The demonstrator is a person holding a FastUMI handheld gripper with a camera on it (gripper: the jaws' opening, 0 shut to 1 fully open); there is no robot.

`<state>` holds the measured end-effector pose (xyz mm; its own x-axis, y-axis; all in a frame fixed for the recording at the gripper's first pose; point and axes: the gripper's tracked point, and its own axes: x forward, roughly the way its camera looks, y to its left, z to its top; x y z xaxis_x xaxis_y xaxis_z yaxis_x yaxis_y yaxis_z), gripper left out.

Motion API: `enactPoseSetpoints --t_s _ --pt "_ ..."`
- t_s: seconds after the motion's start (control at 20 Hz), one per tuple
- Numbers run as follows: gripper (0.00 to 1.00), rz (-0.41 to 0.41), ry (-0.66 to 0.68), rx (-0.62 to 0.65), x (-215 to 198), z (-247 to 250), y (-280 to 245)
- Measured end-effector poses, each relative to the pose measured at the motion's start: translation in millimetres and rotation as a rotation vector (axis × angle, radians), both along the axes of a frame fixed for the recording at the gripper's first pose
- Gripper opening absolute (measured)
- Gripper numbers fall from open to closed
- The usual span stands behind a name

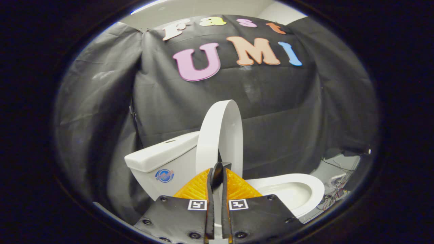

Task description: Open the toilet lid.

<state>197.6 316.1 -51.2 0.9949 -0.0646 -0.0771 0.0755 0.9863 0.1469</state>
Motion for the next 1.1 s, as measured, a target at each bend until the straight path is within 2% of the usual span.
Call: enactPoseSetpoints --t_s 0.45,0.7,0.95,1.1 --pt "0.09 0.182 0.02 -0.107 29 -2 64" --pt "0.09 0.204 0.016 -0.108 31 -7 72" --pt "0.25 0.225 0.0 -0.082 29 -7 83" --pt "0.47 0.212 -0.001 -0.119 21 -2 74"
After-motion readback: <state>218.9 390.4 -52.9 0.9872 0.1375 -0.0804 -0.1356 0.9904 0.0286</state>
